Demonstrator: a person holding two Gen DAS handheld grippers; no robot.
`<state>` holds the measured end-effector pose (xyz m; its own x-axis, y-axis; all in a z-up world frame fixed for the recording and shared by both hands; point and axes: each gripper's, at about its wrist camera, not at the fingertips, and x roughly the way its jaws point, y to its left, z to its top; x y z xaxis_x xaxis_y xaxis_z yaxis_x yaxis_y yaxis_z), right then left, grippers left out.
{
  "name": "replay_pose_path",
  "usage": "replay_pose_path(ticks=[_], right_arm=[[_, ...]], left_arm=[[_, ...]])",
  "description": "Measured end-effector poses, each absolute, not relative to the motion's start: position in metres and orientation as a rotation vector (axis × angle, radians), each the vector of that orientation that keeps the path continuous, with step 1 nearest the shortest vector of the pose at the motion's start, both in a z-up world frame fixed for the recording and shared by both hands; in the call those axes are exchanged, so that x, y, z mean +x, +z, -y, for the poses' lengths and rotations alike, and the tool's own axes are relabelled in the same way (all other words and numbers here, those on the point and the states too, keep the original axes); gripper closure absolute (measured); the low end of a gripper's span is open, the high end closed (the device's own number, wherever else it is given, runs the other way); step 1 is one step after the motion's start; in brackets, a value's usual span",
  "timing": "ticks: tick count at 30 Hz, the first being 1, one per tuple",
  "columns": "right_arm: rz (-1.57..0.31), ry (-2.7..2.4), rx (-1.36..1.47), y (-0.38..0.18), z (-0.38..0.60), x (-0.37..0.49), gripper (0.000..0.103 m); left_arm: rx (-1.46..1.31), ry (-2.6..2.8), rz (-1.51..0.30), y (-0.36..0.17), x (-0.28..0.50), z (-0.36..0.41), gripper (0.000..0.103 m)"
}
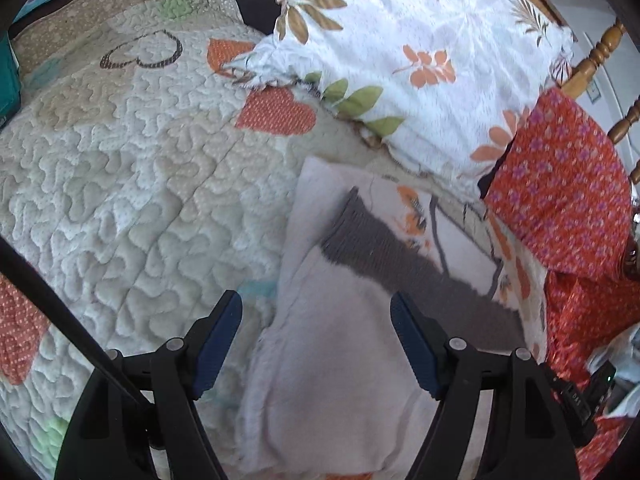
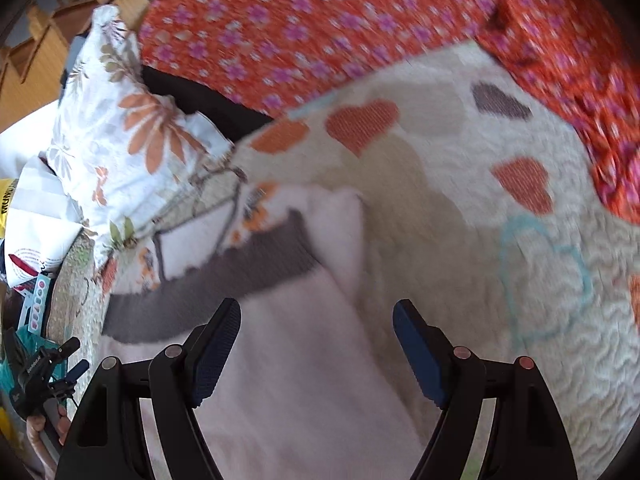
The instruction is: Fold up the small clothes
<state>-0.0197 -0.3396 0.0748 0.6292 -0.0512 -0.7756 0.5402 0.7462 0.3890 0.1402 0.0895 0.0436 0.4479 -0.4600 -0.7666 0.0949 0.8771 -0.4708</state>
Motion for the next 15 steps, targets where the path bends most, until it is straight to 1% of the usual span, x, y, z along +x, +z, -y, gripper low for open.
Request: replay_pose_path(ticks=[6, 10, 11, 14, 15], right_arm=[[-0.864, -0.344, 0.801, 0.049, 0.345, -0.057, 0.02], [-0.869, -0.271, 0.917, 0.031, 0.334, -0.074, 0.02], [-0.865, -0.263, 0.915, 0.029, 0.33, -0.076, 0.02], [-0.865, -0.252, 0.815, 0.031, 0.314, -0.068, 0.019], [-0.866, -0.235, 0.784, 0.031, 0.309, -0.063, 0.019]], left_arm=[[-0.409, -0.438, -1.169, 0.018, 0.123, -0.102, 0.027], [-0.384, -0.484, -1.192, 0.007, 0.118, -0.096, 0.027], [-0.368, -0.497, -1.188, 0.005, 0.118, -0.092, 0.025], [-0.368, -0.538, -1.156, 0.004, 0.119, -0.08, 0.015], [-0.374, -0.557, -1.152, 0.004, 0.12, -0.076, 0.014]])
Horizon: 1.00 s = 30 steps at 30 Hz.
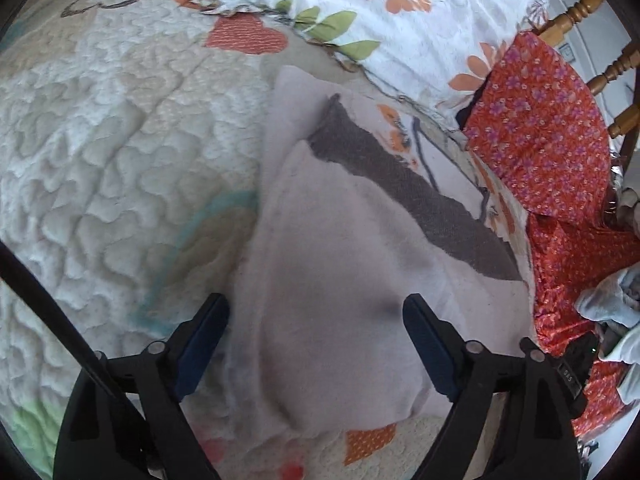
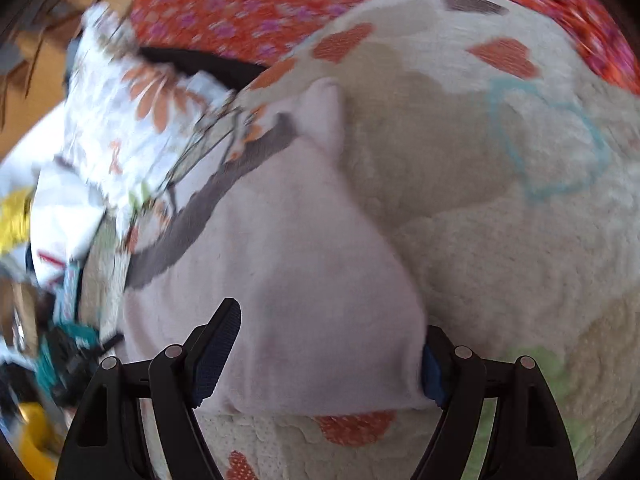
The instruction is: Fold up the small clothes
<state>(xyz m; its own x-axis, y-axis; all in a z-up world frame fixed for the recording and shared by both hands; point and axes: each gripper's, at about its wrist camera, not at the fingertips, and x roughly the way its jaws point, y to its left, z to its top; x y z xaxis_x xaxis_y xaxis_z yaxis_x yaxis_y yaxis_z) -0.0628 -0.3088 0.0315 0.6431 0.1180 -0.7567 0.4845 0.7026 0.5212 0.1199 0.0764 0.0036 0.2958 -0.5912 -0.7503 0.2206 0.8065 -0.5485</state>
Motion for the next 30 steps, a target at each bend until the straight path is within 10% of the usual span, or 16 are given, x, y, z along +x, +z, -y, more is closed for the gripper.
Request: replay_pose_path(ticks=[2, 4, 6, 9, 26, 30], right_arm=[[-0.856, -0.242, 0.738, 0.031, 0.301, -0.052, 0.021], [-0.852, -0.263, 0.682, 0.03, 0.294, -0.042, 0.046], [-0.855, -0.289, 0.639, 0.029, 0.286, -0.033, 0.07], [-0.862, -0.271, 0.691, 0.032, 0.285, -0.031, 0.083], [-0.996, -0.246, 0.717, 0.038, 0.257, -0.14, 0.085], [-0.966, -0.298, 0.74, 0.043, 0.265, -0.165, 0.069]], left_arm=[[-0.363, -0.577, -1.144, 0.002, 0.118, -0.066, 0.012], [-0.303, -0.57, -1.128, 0.003, 0.113, -0.055, 0.012], [-0.259, -0.565, -1.172, 0.005, 0.108, -0.045, 0.061], [-0.299, -0.579, -1.243, 0.012, 0.105, -0.046, 0.087], [-0.104, -0.515, -1.277, 0.035, 0.009, -0.101, 0.08], [-0.114, -0.461, -1.235, 0.045, 0.004, -0.128, 0.073]])
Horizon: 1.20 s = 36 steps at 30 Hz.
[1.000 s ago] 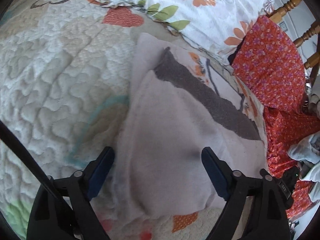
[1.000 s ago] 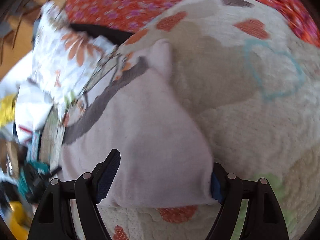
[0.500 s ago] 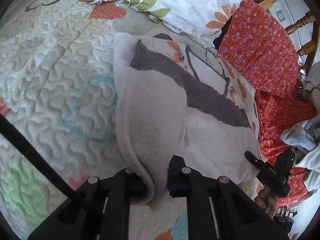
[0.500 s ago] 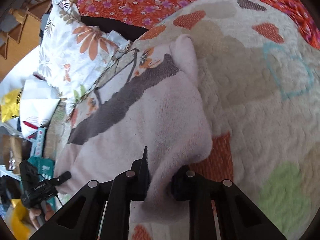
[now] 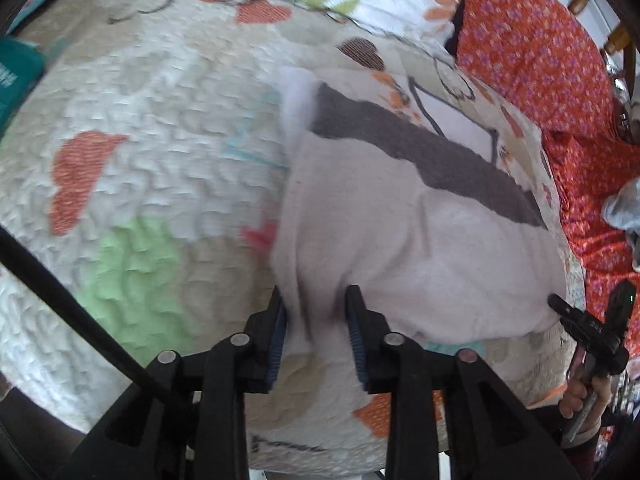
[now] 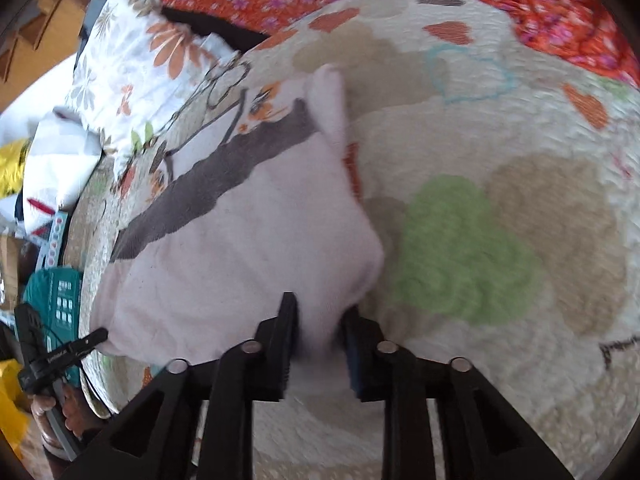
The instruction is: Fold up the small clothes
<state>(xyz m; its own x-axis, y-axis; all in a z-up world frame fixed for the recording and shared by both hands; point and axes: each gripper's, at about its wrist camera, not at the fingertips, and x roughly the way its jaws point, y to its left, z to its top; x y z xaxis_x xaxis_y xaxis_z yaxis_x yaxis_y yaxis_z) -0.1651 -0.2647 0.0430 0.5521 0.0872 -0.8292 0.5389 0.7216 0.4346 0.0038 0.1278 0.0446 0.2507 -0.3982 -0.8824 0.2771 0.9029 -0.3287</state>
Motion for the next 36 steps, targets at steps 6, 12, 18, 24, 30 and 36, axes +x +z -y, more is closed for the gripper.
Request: replay_pose_path(ticks=[6, 12, 18, 24, 30, 36], right_arm=[[-0.884, -0.421, 0.847, 0.047, 0.296, -0.202, 0.049], [-0.778, -0.504, 0.711, 0.083, 0.288, -0.2, 0.049], [-0.78, -0.374, 0.492, 0.101, 0.241, -0.155, 0.049], [-0.909, -0.252, 0.412, 0.065, 0.214, -0.123, 0.066], [-0.991, -0.266, 0.507, 0.03, 0.23, -0.121, 0.067], [-0.951, -0.298, 0.351, 0.051, 0.208, -0.123, 0.067]], left_arm=[[-0.221, -0.289, -1.128, 0.061, 0.004, -0.176, 0.059], [-0.356, -0.235, -1.042, 0.068, 0.008, -0.2, 0.046], [-0.351, -0.202, -1.038, 0.057, 0.009, -0.196, 0.042], [-0.358, -0.206, -1.085, 0.042, 0.008, -0.192, 0.041], [-0.412, -0.225, -1.122, 0.033, 0.006, -0.192, 0.039], [-0.436, -0.2, -1.11, 0.034, 0.007, -0.195, 0.039]])
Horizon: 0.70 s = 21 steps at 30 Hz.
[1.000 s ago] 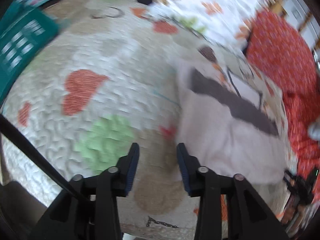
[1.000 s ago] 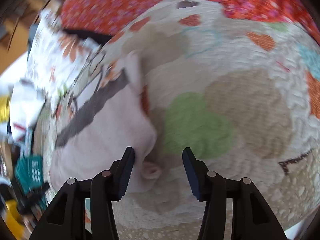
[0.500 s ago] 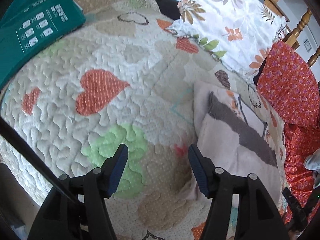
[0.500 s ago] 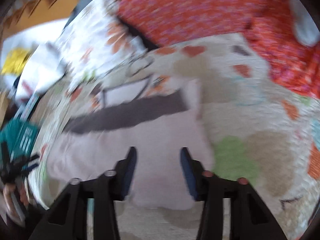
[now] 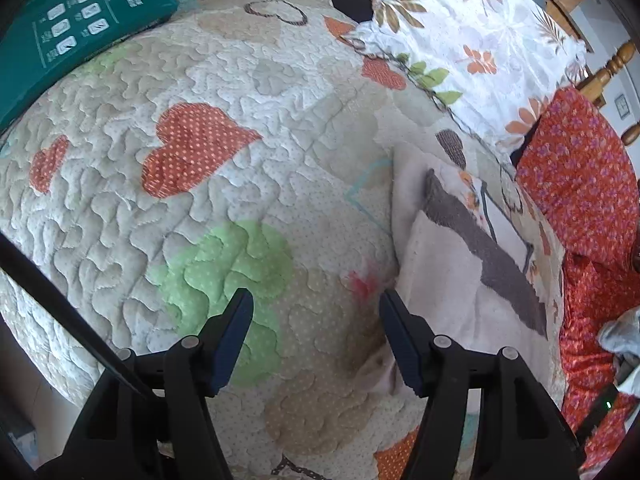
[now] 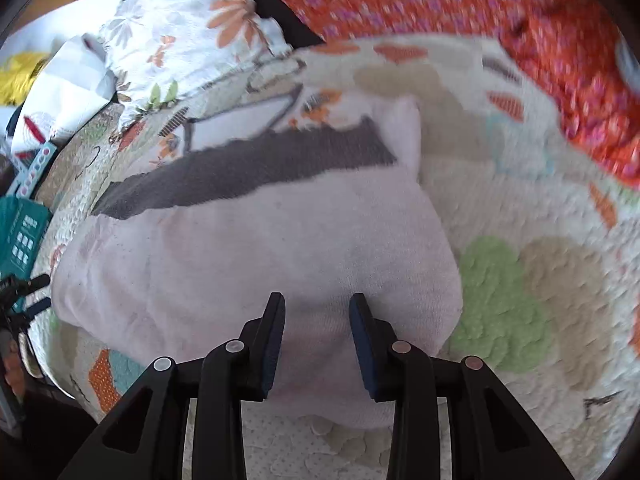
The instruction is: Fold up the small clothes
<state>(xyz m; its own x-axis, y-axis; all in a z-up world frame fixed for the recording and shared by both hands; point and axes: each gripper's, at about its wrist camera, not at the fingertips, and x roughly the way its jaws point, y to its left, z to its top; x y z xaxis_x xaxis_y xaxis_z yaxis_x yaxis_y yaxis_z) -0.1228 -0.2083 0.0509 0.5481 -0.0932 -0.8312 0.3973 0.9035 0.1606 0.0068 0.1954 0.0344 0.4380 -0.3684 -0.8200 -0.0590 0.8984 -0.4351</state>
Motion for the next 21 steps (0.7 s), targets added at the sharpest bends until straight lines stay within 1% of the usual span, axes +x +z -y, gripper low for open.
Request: replay_pose_path(ticks=[3, 7, 16, 21], right_arm=[[-0.901, -0.271, 0.255, 0.076, 0.189, -0.116, 0.067], [-0.886, -0.133, 0.24, 0.088, 0.15, -0.091, 0.067], [-0.979, 0.136, 0.354, 0.047, 0.049, -0.003, 0.067], [-1.113, 0.28, 0.407, 0.014, -0.006, 0.039, 0.065]], left_arm=[[-0.474, -0.201, -1.092, 0.038, 0.006, -0.201, 0.039], [-0.493, -0.195, -1.079, 0.043, 0.008, -0.208, 0.038], [-0.597, -0.125, -1.029, 0.048, 0.007, -0.243, 0.037], [-0.64, -0.105, -0.998, 0.052, 0.008, -0.254, 0.036]])
